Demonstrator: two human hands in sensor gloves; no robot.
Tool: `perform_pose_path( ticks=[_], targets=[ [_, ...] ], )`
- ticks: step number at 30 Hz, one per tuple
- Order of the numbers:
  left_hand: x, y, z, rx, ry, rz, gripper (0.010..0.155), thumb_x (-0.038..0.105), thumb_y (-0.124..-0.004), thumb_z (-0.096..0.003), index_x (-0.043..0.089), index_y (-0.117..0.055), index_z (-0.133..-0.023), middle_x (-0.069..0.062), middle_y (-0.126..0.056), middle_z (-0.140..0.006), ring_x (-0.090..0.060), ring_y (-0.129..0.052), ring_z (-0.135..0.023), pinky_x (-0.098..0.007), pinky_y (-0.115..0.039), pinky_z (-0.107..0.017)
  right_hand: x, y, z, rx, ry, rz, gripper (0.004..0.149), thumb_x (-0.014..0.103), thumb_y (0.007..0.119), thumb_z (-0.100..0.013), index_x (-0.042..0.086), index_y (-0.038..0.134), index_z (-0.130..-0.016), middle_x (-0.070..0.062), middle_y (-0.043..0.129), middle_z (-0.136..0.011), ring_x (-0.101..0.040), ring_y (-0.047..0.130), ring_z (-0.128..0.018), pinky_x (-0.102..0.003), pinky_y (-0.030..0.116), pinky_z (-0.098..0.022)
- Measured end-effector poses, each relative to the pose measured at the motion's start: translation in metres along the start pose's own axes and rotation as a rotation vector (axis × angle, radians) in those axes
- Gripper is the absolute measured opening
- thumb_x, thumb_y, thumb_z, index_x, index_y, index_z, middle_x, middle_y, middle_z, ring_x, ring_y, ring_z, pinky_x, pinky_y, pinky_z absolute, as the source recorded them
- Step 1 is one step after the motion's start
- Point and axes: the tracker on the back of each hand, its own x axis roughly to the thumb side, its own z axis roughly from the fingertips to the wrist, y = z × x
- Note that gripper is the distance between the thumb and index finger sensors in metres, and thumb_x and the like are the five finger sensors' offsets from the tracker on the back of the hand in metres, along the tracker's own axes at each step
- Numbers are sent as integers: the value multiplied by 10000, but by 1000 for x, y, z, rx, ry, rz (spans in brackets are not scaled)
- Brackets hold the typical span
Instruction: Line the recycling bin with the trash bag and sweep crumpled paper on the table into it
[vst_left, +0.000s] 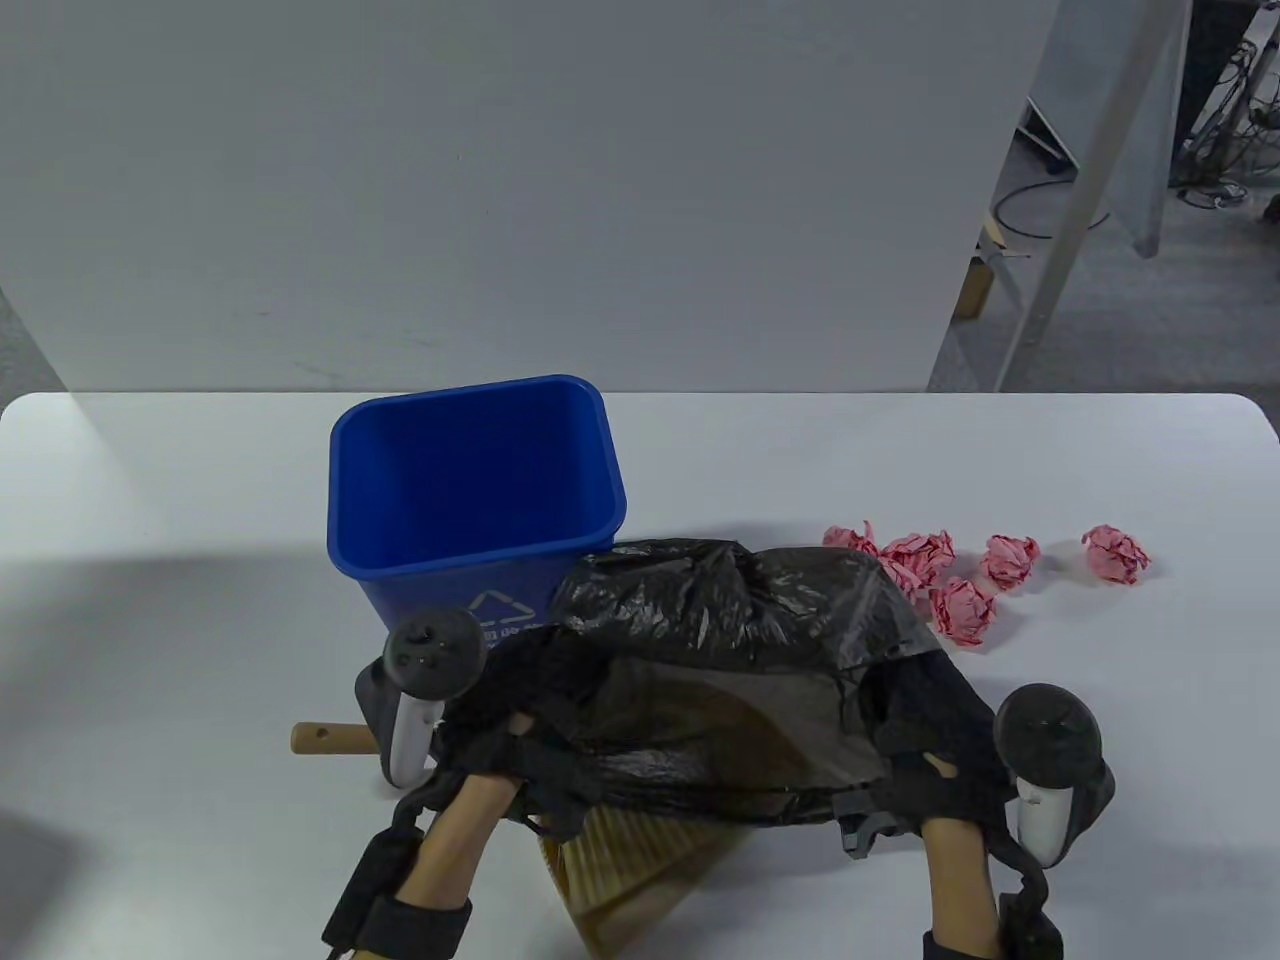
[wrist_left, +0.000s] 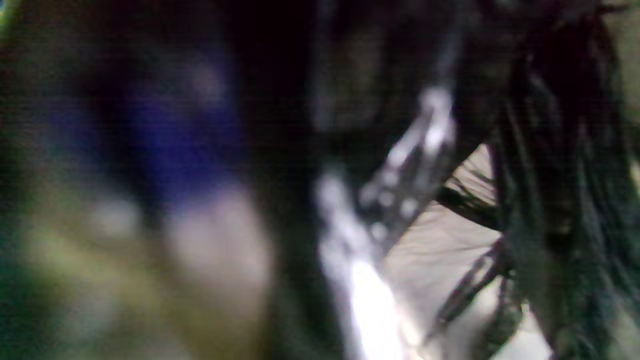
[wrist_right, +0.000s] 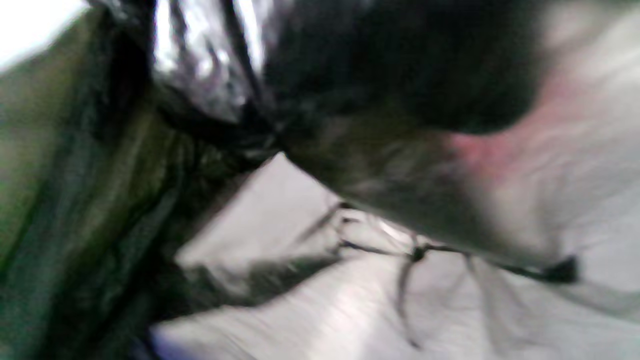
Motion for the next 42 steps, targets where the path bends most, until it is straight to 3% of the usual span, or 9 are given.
perform_pose_path(
  ticks=[8, 13, 17, 20, 24, 29, 34, 38, 42],
  targets=[
    [1, -8, -7, -209, 13, -119, 529, 545, -680, -597, 135, -982, -746, 51, -1059, -466, -47, -974, -127, -401, -902, -242, 0, 4, 0, 68, 2, 161, 463, 437, 622, -614, 134, 804, -912, 69, 988, -380, -106, 933, -164, -416, 886, -320],
    [4, -26, -7, -308, -23, -125, 495, 500, -690, -607, 167, -871, -925, 7, -1007, -681, -92, -1002, -325, -455, -874, -385, 7, 29, 7, 394, -127, 229, 464, 435, 618, -617, 155, 778, -950, -16, 988, -503, -182, 953, -279, -495, 842, -401],
    [7, -38, -7, -394, -99, -71, 491, 508, -660, -613, 247, -807, -1002, -64, -834, -987, -200, -962, -686, -565, -770, -590, 15, 52, 16, 641, -258, 297, 462, 458, 610, -618, 204, 773, -969, -162, 847, -839, -329, 908, -596, -620, 717, -552],
    [9, -47, -6, -518, -161, 25, 491, 529, -648, -615, 287, -794, -1017, -124, -562, -1204, -380, -701, -1028, -717, -550, -712, 20, 63, 23, 732, -354, 269, 453, 470, 609, -615, 237, 781, -963, -248, 654, -1036, -452, 759, -828, -727, 569, -611],
    [11, -56, -5, -571, -252, 129, 500, 541, -633, -612, 328, -767, -1044, -112, -460, -1271, -502, -440, -1166, -774, -407, -743, 26, 65, 28, 720, -456, 163, 436, 485, 601, -612, 288, 775, -959, -315, 388, -1174, -608, 404, -982, -792, 362, -620],
    [9, -71, -4, -741, -274, 351, 553, 544, -588, -615, 492, -541, -1164, -73, -257, -1318, -553, -323, -1162, -778, -395, -750, 28, 67, 31, 699, -503, -43, 423, 478, 597, -609, 299, 768, -951, -381, 149, -1170, -683, 162, -955, -813, 273, -594],
    [9, -91, -1, -861, -280, 556, 584, 533, -594, -608, 555, -413, -1163, -3, -160, -1300, -557, -305, -1152, -772, -431, -751, 31, 75, 36, 754, -531, -159, 425, 469, 610, -606, 266, 793, -931, -385, 211, -1166, -693, 254, -956, -835, 362, -579],
    [11, -95, 3, -834, -297, 545, 590, 549, -579, -605, 591, -354, -1149, 56, -85, -1288, -518, -262, -1177, -770, -414, -761, 37, 84, 46, 759, -577, -127, 432, 466, 607, -607, 257, 783, -941, -373, 194, -1163, -689, 297, -960, -837, 439, -574],
    [21, -86, 8, -804, -356, 649, 593, 561, -558, -612, 598, -316, -1152, 81, -51, -1286, -499, -230, -1190, -765, -401, -771, 51, 93, 57, 685, -592, -289, 434, 462, 612, -611, 245, 790, -942, -349, 214, -1174, -686, 300, -960, -838, 449, -568]
  ],
)
